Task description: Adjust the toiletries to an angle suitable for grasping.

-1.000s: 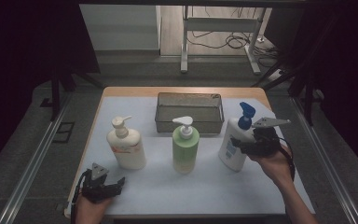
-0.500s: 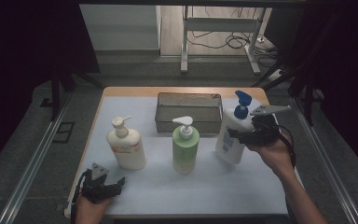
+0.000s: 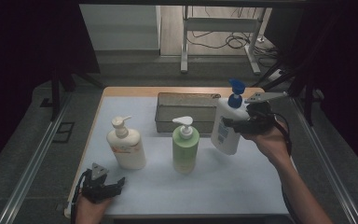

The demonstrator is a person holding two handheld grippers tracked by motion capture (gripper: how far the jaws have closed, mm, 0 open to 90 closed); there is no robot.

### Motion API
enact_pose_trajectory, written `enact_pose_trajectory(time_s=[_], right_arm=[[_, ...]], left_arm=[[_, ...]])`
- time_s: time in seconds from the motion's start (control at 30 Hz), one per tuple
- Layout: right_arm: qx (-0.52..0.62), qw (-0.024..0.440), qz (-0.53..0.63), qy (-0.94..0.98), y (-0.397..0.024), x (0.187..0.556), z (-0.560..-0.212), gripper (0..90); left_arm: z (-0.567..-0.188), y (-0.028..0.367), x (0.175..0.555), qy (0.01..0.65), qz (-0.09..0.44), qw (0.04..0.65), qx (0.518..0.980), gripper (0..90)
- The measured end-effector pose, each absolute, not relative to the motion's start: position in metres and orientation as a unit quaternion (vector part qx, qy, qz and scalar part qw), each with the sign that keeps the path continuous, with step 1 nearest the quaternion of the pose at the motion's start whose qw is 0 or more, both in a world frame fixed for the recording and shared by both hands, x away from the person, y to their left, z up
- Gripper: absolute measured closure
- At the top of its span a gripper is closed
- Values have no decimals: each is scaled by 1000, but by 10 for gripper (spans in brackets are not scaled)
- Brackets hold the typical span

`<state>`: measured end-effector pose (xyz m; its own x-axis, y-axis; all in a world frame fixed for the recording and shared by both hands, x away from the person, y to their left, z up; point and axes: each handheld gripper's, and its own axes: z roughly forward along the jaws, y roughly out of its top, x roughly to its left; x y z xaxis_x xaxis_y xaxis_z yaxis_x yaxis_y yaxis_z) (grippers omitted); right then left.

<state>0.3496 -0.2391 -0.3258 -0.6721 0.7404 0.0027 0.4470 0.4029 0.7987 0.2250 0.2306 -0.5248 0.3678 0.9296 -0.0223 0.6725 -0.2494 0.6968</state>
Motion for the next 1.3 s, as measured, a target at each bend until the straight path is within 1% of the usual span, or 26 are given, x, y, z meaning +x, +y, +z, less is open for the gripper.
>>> enact_pose_trajectory(time_s=[0.6,1.3], right_arm=[[343,191,425,816,-210,372,-303,405],[336,203,442,806,-176,404,-295,406]], left_arm=[[-525,230,225,525,202,318,763,175],[-525,231,225,525,202,317,764,174]])
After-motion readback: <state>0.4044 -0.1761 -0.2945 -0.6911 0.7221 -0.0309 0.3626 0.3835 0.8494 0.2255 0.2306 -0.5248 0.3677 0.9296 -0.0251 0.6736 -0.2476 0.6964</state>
